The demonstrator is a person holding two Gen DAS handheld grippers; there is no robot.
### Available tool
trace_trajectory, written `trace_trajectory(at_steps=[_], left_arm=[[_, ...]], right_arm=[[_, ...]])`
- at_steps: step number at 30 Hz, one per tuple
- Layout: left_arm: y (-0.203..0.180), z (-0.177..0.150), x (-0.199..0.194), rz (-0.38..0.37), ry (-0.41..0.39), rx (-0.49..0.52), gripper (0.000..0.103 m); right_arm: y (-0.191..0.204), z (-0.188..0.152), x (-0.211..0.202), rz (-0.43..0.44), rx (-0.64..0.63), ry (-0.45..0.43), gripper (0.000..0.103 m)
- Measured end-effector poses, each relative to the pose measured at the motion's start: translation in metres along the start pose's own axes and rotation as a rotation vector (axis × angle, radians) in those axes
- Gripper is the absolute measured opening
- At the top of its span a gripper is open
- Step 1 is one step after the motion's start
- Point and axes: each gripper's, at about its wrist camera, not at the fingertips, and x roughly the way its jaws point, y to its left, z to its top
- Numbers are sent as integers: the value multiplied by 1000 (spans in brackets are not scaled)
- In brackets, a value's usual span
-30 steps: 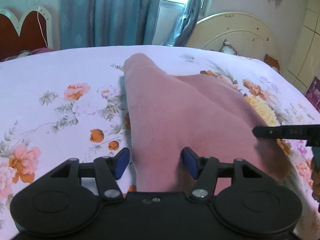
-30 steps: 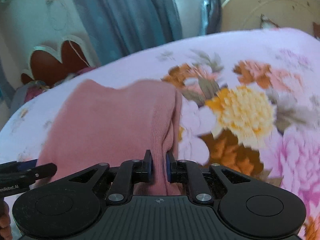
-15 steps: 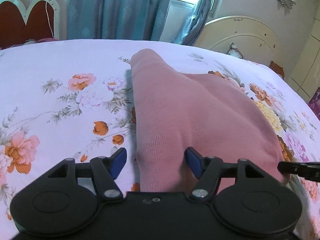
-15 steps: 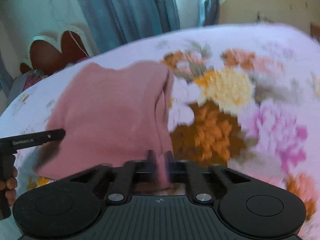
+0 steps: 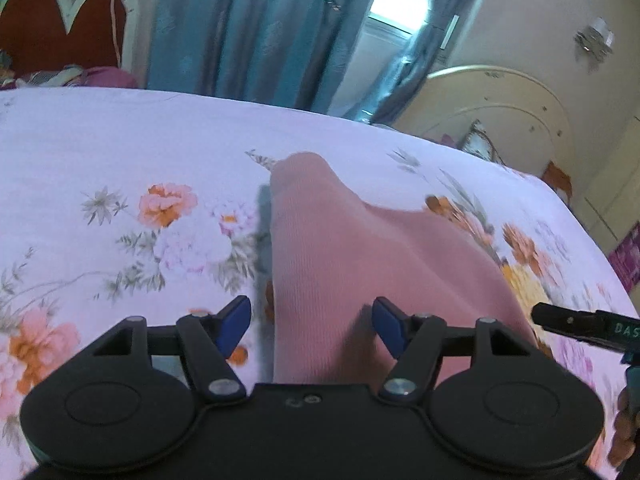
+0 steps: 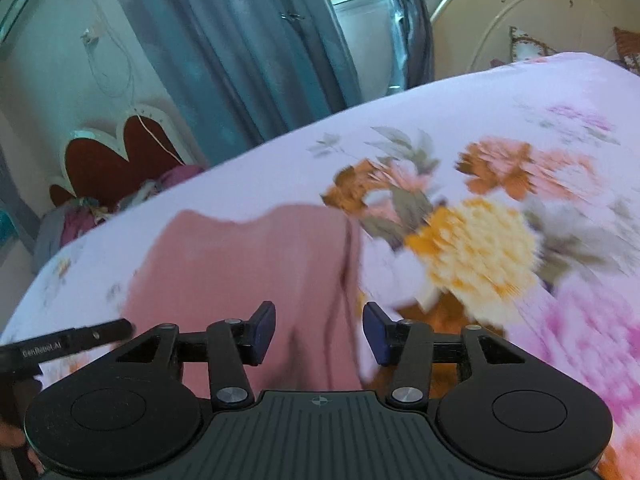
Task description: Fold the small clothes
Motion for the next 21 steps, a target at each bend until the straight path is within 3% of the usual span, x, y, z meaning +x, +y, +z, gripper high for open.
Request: trace_trajectory(at_steps=[5, 7, 8, 10, 13, 14, 16, 19, 21], left_arm=[[5, 15, 24, -3, 3, -51, 64], [7, 17, 34, -8, 12, -62, 60], [7, 16, 38, -10, 12, -65, 56], [5, 13, 44, -3, 8, -48, 57], [3, 7, 47, 3, -15, -34, 59], [3, 6, 48, 4, -19, -37, 62], [4, 7, 51, 13, -12, -43, 68], [6, 12, 46, 19, -20, -55, 67], [2, 17, 40, 30, -45, -33, 65]], right_arm=[[-1, 16, 49, -30, 9, 50, 48], [-2, 17, 59, -34, 5, 60, 21], [-1, 17, 63, -42, -2, 61, 15], [0, 17, 65, -44, -20, 43, 11], [5, 13, 60, -126, -112, -52, 9], [1, 11, 69, -163, -123, -28, 9], [-9, 9, 77, -156, -93, 7, 9], [-8, 13, 65, -144, -118, -21, 10], [-6, 19, 56, -144, -124, -60, 19]])
